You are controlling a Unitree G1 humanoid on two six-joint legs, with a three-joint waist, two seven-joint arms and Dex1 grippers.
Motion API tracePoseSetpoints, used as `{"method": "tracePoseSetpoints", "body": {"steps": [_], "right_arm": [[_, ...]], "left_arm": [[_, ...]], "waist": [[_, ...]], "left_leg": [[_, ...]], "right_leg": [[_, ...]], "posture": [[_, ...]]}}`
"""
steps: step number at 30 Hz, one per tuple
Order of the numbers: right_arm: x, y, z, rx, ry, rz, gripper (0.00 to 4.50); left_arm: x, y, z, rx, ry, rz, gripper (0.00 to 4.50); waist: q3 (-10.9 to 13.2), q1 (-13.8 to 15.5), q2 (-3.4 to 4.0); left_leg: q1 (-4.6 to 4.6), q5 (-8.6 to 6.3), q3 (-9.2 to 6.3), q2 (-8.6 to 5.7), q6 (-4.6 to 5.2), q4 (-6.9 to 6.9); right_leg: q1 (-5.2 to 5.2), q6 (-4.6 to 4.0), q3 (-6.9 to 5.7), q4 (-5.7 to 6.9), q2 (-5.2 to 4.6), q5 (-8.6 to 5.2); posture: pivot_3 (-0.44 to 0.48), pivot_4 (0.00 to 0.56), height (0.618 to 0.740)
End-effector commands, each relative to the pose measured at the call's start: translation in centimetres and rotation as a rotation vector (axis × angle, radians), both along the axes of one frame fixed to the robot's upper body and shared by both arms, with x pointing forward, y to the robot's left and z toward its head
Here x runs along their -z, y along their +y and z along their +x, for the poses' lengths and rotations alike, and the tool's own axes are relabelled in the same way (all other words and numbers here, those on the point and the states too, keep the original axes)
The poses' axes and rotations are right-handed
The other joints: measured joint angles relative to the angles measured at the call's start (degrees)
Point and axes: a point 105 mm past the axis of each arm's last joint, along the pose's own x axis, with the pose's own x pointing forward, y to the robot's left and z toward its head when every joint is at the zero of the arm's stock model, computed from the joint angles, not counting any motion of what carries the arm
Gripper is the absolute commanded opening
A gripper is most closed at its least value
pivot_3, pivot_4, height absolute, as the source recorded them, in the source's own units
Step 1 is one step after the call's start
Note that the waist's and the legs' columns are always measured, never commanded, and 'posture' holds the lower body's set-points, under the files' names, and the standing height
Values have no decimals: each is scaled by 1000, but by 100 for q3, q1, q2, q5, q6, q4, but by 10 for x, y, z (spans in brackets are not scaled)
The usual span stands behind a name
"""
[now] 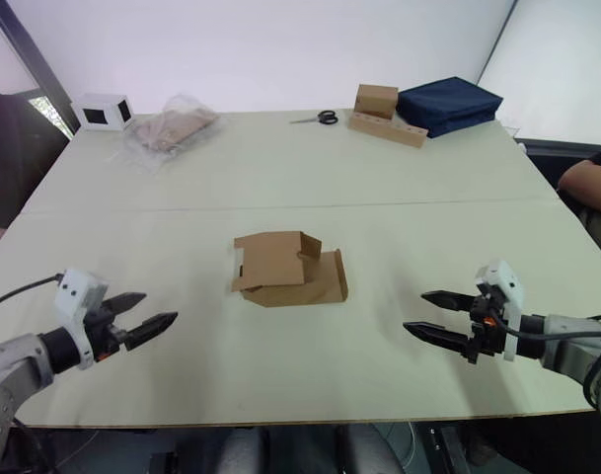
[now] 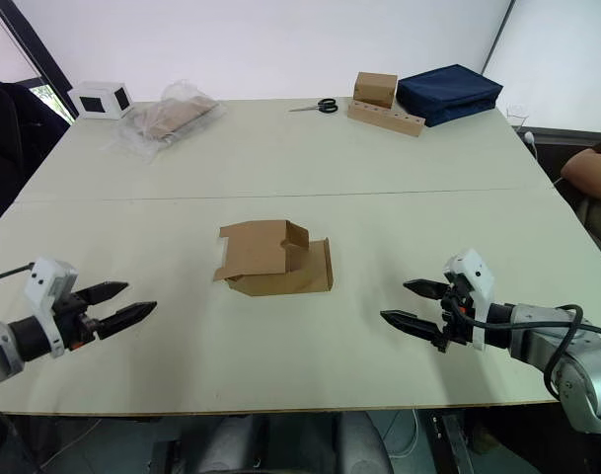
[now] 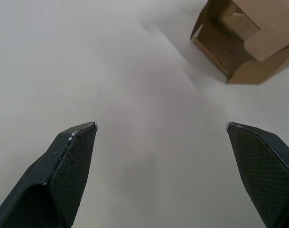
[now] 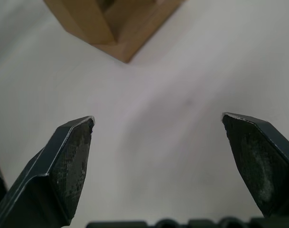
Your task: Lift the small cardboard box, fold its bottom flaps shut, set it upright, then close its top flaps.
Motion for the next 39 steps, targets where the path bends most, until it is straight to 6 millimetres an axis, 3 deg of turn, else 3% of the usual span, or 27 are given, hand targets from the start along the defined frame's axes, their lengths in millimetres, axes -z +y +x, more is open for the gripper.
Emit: {"method": "tracePoseSetpoints", "body": {"steps": [1,5,9,14,20,26,39], "right_arm": [[-20,3,5,0,-116,-5,4500],[-32,15,-2,-52,-142,14,4500],[-44,41,-10,-150,-152,31,4500],[-62,72,-11,-217,-250,52,4500],[-63,95,-22,-287,-288,-8,4500],[-54,93,-22,-259,-277,-142,4500],[-61,89,-20,-188,-267,-238,4500]], "left_arm": [[-11,-2,5,37,76,-35,4471],[-31,-10,7,106,142,-180,4471],[-50,-25,10,227,222,-365,4471],[-41,-40,33,296,310,-451,4471],[-38,-54,64,304,394,-590,4471],[-35,-76,81,365,445,-637,4471],[-24,-102,83,430,567,-699,4471]], "waist": [[0,-12,2],[1,-23,1],[1,-35,2],[0,-25,3],[3,-16,-2],[2,-31,-3],[3,-24,-4]], "left_leg": [[1,0,1,0,0,0],[-1,0,2,0,0,0],[-1,0,0,0,0,0],[0,0,-1,-1,-1,0],[-15,1,-4,-3,-1,9],[-17,1,-4,-5,-1,12],[-22,0,-6,-4,0,13]], "right_leg": [[0,0,1,2,-1,0],[-2,0,1,2,1,0],[-4,0,0,5,1,0],[-3,0,-1,6,2,0],[-16,0,-3,8,3,0],[-17,0,-3,9,2,0],[-22,0,-3,10,2,0]], "posture": [[0,150,740],[0,150,740],[0,150,740],[0,150,740],[0,150,740],[0,150,740],[0,150,740]]}}
